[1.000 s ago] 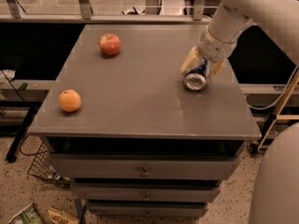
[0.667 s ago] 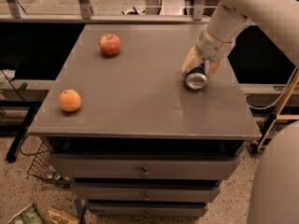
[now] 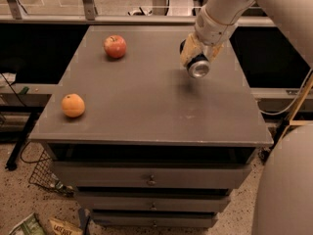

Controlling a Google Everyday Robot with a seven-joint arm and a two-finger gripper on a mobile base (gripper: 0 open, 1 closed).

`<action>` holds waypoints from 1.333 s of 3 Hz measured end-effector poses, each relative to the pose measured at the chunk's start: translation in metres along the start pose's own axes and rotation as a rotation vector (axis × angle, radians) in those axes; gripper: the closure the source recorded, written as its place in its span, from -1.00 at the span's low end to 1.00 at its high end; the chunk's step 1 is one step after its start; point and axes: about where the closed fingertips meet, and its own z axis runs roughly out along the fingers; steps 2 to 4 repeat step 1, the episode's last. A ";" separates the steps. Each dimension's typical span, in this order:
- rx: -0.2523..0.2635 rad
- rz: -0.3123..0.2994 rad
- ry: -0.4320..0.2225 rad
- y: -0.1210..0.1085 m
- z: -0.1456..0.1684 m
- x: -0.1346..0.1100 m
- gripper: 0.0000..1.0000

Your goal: Pick pepsi can

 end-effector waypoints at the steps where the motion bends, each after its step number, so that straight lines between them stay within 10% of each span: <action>1: -0.008 -0.196 -0.039 0.023 -0.017 -0.014 1.00; 4: -0.008 -0.196 -0.039 0.023 -0.017 -0.014 1.00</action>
Offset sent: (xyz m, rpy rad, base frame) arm 0.0000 0.0000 0.0000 0.0000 0.0000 0.0000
